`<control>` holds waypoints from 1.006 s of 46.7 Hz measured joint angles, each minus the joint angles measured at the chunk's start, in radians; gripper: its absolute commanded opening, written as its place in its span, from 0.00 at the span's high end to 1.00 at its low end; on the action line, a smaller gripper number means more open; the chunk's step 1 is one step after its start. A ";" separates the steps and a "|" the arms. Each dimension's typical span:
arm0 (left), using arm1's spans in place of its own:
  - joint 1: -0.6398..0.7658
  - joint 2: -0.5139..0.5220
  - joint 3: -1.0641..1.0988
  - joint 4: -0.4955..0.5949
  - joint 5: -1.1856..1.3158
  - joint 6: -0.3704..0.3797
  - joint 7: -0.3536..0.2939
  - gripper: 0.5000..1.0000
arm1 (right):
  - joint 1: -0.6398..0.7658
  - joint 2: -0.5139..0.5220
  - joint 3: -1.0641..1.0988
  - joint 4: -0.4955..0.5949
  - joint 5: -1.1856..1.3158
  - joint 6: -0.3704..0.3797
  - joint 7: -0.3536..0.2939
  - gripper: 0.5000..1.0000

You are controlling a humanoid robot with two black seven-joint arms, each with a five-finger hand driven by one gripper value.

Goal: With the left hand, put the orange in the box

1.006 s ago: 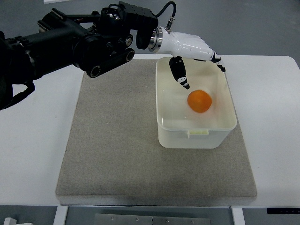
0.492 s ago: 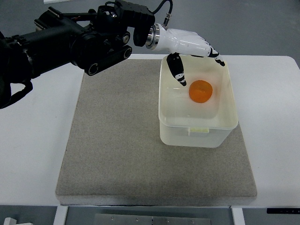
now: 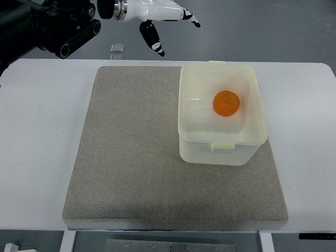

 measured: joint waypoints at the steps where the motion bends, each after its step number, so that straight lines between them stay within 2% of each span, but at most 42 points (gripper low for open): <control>1: 0.013 0.000 0.000 0.023 0.000 0.000 0.000 0.10 | 0.000 0.000 0.000 0.000 0.000 0.000 0.000 0.11; 10: 0.098 -0.006 0.000 0.185 0.002 0.000 0.000 0.09 | 0.000 0.000 0.000 0.000 0.000 0.000 0.000 0.11; 15: 0.112 -0.008 0.000 0.208 0.002 0.012 0.000 0.10 | 0.000 0.000 0.000 0.000 0.000 0.000 0.000 0.11; 23: 0.151 -0.009 -0.002 0.245 -0.001 0.080 0.000 0.10 | 0.000 0.000 0.000 0.000 0.000 0.000 0.000 0.11; 28: 0.165 -0.014 -0.011 0.289 -0.032 0.097 0.000 0.11 | 0.000 0.000 0.000 0.000 0.000 0.000 0.000 0.11; 47: 0.221 -0.015 -0.014 0.378 -0.561 0.093 0.000 0.11 | 0.000 0.000 0.000 0.000 0.000 0.000 0.000 0.11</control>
